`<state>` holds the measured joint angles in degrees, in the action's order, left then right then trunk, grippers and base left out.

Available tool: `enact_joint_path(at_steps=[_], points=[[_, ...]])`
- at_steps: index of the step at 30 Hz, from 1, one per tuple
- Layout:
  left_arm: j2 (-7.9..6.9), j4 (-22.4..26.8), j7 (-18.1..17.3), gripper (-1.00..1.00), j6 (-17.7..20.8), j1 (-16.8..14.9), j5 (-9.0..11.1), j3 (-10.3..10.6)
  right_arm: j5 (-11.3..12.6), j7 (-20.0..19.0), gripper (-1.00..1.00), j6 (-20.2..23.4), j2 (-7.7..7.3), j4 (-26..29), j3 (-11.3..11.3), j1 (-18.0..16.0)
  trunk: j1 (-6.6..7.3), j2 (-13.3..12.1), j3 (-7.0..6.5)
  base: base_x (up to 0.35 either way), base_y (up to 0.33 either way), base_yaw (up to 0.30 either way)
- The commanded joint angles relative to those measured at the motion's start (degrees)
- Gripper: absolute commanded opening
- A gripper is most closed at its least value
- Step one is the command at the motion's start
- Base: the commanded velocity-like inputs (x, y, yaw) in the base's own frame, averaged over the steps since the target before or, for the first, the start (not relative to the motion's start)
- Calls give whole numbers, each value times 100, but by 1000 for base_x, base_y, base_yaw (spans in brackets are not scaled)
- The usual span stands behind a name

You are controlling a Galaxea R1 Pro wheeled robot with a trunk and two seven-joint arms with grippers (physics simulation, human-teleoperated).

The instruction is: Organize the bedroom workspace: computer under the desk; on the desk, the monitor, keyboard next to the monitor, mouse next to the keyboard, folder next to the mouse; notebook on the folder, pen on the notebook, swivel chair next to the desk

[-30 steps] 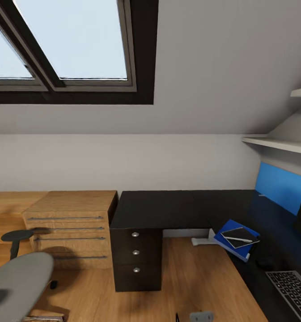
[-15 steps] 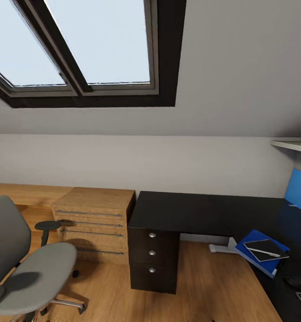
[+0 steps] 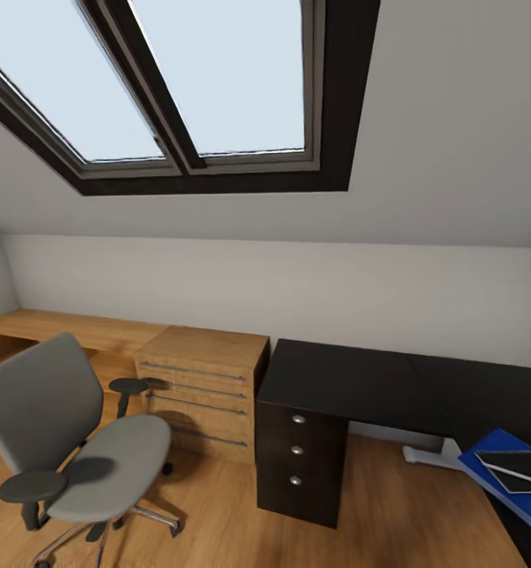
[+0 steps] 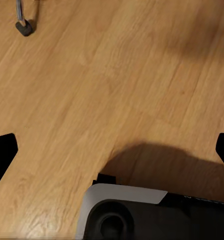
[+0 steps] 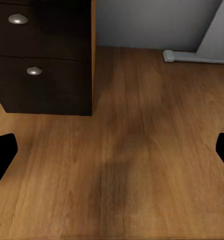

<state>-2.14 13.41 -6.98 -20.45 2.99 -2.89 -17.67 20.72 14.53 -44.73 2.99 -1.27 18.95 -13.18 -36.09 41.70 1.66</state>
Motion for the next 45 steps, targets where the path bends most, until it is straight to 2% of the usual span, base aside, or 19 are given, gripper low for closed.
enact_joint_path(at_steps=[1,5,9,10,11,17,25,34,45], points=[[-14,-134,-38,100,-202,0,-30,-49,109,32,100,-16,-30,-13,61,1,20,-33,-10,0,0,286],[-57,-637,-31,100,-1083,0,-16,-51,411,32,100,-17,-123,-14,63,24,108,-194,-82,0,0,286],[-116,-934,-29,100,-2012,0,-10,-57,553,33,100,-13,-163,-14,64,35,196,-354,-154,0,0,286],[-125,-1019,-33,100,-2435,0,-10,-58,592,33,100,-12,-174,-14,64,38,218,-394,-172,0,0,286],[-128,-1132,-41,100,-3128,0,-15,-60,633,33,100,-5,-186,-14,65,41,240,-434,-190,0,0,286],[-25,-1206,-14,100,-3955,0,2,-76,657,33,100,-10,-186,-14,67,43,240,-434,-190,0,0,286],[7,-1210,-39,100,-3955,0,32,-73,669,56,100,-71,-151,-14,68,43,240,-434,-190,0,0,287],[137,-1209,-56,100,-3955,2,26,-68,670,67,100,-218,-148,-14,73,56,240,-434,-190,0,0,289],[160,-1209,-57,100,-3955,0,25,-68,662,62,100,-230,-137,-14,83,85,240,-434,-190,0,0,289]])
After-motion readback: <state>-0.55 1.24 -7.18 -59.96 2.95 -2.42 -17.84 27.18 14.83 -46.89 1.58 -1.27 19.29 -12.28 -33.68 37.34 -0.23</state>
